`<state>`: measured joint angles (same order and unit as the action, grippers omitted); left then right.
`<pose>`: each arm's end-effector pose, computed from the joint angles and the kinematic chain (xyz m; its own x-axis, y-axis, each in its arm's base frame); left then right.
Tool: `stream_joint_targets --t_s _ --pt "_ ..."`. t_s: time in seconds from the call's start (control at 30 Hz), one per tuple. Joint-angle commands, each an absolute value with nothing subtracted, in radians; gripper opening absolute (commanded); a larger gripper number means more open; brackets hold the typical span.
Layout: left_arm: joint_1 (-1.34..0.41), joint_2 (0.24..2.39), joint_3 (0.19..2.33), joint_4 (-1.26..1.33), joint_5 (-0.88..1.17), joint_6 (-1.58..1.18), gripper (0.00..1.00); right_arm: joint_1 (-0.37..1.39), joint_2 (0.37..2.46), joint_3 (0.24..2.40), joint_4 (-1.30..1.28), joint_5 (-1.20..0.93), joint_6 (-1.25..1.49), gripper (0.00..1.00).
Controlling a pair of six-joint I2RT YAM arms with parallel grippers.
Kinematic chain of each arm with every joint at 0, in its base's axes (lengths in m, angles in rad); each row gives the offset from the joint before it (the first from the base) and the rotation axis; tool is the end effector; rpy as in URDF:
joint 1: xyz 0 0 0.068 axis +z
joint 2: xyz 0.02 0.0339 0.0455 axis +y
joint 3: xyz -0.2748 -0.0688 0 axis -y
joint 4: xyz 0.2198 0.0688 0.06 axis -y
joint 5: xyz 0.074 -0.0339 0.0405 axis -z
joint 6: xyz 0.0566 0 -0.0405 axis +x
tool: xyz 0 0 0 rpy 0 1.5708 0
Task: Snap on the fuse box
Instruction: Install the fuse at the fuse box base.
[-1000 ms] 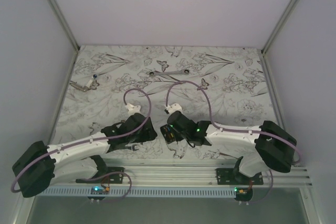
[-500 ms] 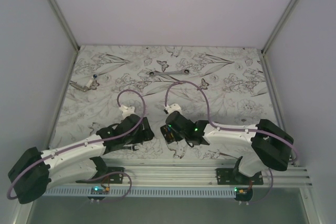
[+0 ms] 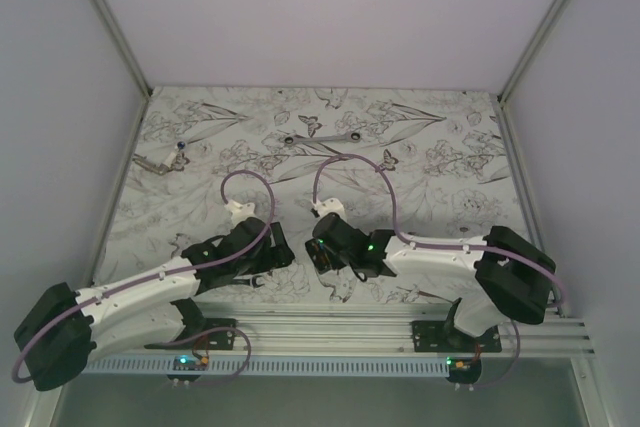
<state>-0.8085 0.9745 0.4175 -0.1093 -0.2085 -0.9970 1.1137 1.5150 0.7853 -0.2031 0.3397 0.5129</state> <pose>0.1367 -0.1262 0.1956 -0.7316 -0.4236 -0.5342 -0.0354 0.8061 -0.5908 0.1424 0.2468 0.1838 -0.6811 -0.3365 -0.6503 -0.4869 0.8715 0.0590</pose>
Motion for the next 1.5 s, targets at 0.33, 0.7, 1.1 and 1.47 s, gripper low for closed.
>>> stream_joint_targets --t_s 0.33,0.7,1.1,1.47 --pt "-0.799 0.963 0.404 -0.147 -0.227 -1.006 0.87 1.134 1.491 0.818 -0.242 0.365 0.535 0.15" --pt "-0.798 0.965 0.405 -0.147 -0.227 -1.005 0.88 1.134 1.511 0.824 -0.242 0.36 0.535 0.2" --pt "-0.796 0.96 0.402 -0.15 -0.226 -1.005 0.88 1.138 1.505 0.827 -0.247 0.369 0.537 0.2" --pt "-0.796 0.951 0.399 -0.152 -0.226 -1.006 0.88 1.139 1.55 0.828 -0.272 0.381 0.528 0.0"
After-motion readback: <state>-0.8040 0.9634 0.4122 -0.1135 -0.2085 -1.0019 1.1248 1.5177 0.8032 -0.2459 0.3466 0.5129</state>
